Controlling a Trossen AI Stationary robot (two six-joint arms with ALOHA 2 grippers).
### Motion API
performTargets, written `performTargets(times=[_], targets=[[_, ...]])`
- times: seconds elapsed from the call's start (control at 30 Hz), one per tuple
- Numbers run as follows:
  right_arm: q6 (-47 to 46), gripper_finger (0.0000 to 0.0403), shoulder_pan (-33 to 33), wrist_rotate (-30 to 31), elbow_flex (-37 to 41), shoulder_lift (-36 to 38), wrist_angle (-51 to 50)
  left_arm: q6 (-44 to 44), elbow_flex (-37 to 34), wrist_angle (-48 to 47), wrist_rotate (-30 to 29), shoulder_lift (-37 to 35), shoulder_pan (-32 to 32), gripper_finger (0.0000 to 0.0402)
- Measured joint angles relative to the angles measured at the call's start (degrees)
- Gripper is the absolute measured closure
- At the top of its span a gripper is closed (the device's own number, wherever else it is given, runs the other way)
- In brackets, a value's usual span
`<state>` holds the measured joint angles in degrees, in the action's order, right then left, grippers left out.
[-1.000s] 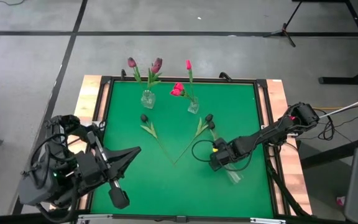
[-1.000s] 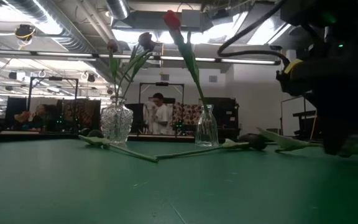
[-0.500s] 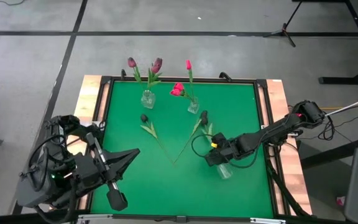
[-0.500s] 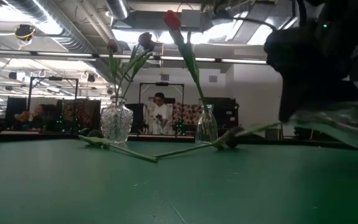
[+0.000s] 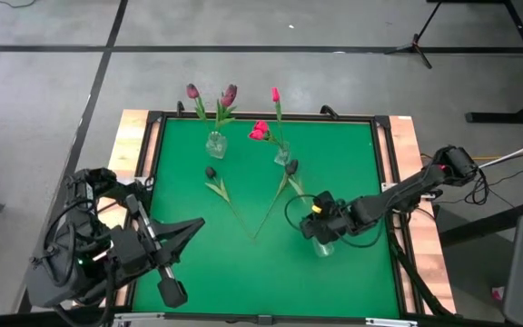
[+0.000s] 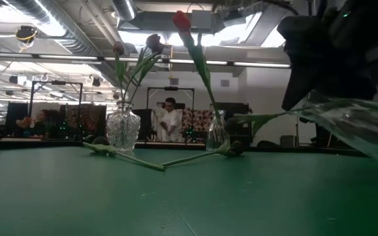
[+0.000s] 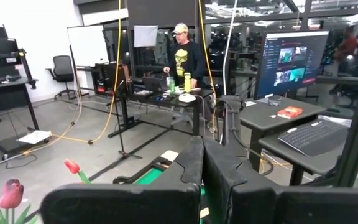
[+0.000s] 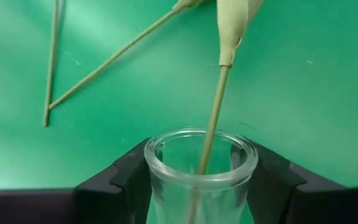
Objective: Sort flowers into vase by color
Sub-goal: Adjust the bottom transparent vase
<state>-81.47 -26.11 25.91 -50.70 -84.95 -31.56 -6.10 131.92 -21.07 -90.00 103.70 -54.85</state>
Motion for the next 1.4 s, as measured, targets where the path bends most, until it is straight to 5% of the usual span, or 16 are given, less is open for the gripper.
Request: performTargets(times=[0.47,0.8,1.17,1.4], targets=[[-5.7,0.0200,-10.7,22.8,0.0,0.0,1.0,1.1,0.0,-2.6,0.0,0.0,0.0,0.0401],[-0.5,0.0196,-16.4,41.0,0.0,0.0,1.8,1.6,0.0,-2.8,0.0,0.0,0.6,0.0401],[7.0,0.0196,-16.4,54.6,0.0,0.0,1.2,6.2,0.0,-6.8,1.7,0.0,2.7,0.0401],[8.7,0.0202,-16.1,56.9,0.0,-0.3,3.8,14.6,0.0,-15.0,4.0,0.0,2.9,0.0401]])
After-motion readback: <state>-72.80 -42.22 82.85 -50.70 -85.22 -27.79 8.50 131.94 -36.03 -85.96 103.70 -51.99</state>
